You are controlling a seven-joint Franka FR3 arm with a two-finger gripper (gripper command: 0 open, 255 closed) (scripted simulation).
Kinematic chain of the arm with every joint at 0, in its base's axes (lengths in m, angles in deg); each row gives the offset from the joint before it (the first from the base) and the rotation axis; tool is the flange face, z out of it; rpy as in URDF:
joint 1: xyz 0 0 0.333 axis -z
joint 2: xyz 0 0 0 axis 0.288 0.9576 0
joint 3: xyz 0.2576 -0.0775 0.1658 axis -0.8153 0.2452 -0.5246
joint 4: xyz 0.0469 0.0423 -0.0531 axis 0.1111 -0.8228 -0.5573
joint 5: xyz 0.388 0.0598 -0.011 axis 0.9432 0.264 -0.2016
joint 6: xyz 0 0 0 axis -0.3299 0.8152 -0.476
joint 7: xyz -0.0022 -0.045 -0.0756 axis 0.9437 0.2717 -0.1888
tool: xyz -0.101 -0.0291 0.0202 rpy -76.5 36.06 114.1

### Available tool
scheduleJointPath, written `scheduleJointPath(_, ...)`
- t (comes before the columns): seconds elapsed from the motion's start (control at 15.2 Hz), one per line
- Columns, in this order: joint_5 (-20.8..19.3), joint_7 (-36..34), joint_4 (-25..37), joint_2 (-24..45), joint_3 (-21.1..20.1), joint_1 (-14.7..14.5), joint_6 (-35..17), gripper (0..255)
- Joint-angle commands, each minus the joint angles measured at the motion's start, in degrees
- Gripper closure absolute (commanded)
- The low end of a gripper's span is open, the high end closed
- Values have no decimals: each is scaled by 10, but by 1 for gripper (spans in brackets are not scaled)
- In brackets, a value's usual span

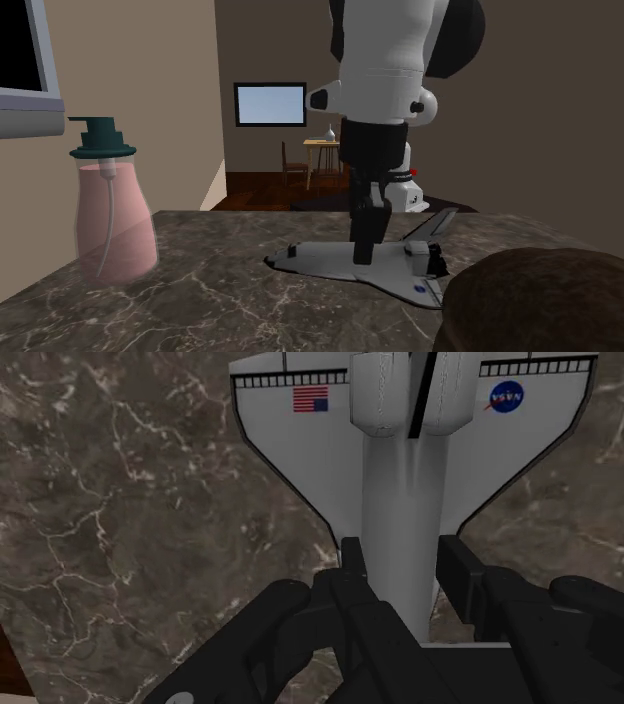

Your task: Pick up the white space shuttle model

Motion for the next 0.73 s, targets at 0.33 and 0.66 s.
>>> scheduleJointPath(0.33,24,17,14,-32,-13,9,40,255)
scheduleJointPath(0.66,33,24,23,-44,-17,12,58,255)
